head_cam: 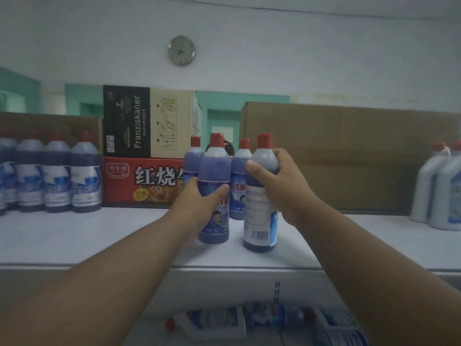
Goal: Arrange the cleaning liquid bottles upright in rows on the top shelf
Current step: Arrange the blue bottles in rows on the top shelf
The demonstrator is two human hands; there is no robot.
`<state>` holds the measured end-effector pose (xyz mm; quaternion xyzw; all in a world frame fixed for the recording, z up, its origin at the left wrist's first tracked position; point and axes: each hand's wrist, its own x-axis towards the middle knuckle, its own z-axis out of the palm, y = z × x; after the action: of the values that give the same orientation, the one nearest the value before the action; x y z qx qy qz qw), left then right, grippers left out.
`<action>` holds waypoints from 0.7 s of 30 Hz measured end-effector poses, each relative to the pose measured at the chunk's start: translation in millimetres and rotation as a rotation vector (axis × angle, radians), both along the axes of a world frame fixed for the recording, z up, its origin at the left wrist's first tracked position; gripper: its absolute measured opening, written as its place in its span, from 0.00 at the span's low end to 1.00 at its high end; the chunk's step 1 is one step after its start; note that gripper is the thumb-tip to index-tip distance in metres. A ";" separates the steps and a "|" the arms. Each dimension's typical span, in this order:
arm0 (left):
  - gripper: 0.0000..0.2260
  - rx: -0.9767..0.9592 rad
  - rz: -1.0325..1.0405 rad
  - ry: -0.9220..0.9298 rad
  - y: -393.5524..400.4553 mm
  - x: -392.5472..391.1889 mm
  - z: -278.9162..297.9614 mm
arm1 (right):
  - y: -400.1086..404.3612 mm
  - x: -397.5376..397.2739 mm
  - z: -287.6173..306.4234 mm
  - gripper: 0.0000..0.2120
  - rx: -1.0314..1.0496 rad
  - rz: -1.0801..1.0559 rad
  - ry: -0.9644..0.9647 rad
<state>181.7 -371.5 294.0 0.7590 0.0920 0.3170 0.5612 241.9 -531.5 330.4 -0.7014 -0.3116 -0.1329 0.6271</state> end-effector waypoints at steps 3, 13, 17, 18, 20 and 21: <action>0.24 0.093 0.104 0.023 -1.7 -4.9 -4.3 | -10.4 3.1 6.0 0.14 -0.070 0.084 0.066; 0.19 0.576 0.335 -0.115 -31.3 -31.8 -29.0 | -20.7 3.7 9.5 0.17 -0.149 0.173 0.039; 0.14 0.559 0.157 -0.032 -42.2 -39.4 -30.1 | -25.4 3.5 12.1 0.19 -0.156 0.186 0.003; 0.15 0.561 0.101 0.015 -45.4 -40.6 -30.2 | -24.1 1.7 12.0 0.21 -0.156 0.169 -0.015; 0.19 0.568 0.019 0.113 -51.0 -40.3 -29.7 | -20.9 -2.4 10.6 0.23 -0.145 0.160 -0.008; 0.21 0.572 -0.002 0.147 -53.5 -40.0 -29.1 | -19.2 -4.8 9.4 0.22 -0.128 0.163 0.005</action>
<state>141.8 -425.1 264.9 0.9074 0.0387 0.2739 0.3164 237.2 -550.7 339.8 -0.7126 -0.3738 -0.0593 0.5908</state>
